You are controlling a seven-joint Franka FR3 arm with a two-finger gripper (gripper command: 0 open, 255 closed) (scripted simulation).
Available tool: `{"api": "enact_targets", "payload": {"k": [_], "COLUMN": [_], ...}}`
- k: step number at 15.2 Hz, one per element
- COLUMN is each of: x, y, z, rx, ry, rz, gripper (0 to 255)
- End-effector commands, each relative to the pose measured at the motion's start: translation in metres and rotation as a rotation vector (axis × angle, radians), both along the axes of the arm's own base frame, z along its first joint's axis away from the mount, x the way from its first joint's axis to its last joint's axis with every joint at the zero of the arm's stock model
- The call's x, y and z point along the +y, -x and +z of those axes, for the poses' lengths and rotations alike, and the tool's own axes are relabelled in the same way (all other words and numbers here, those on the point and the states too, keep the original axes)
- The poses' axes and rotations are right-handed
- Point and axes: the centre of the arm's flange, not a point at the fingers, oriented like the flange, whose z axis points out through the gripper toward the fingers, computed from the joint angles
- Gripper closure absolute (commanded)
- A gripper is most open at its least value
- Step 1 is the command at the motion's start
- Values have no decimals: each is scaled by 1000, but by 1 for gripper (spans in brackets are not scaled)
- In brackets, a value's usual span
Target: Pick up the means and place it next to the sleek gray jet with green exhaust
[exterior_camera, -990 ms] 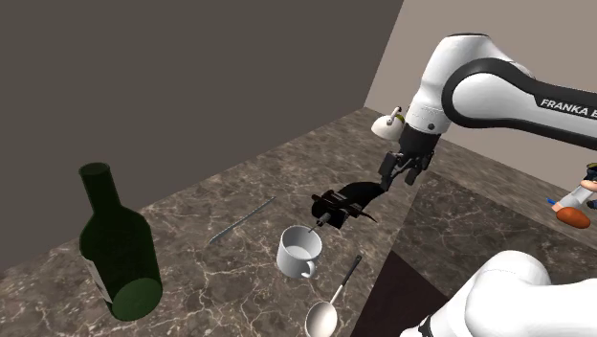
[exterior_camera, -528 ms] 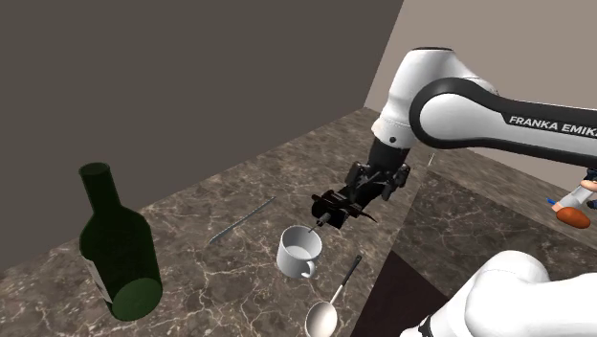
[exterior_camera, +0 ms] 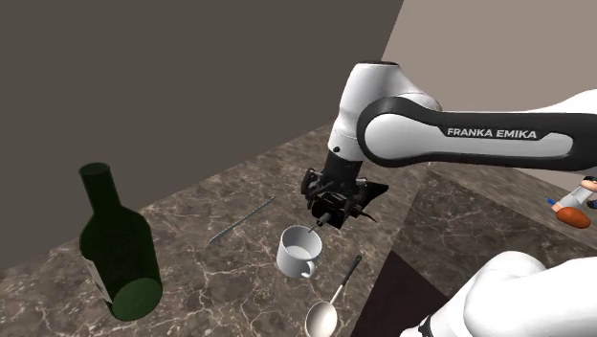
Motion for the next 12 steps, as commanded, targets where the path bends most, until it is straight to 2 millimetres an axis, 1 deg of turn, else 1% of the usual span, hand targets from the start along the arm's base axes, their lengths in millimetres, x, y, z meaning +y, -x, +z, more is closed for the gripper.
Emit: {"api": "enact_targets", "payload": {"k": [1,7,12], "x": [18,67,99], "y": [-13,-65,-115], "z": [-11,-40,-64], "rx": [-2,-7,-12], "ry": [-2,-4,-5], "rz": [-75,-279,-449], "gripper": [0,0,0]}}
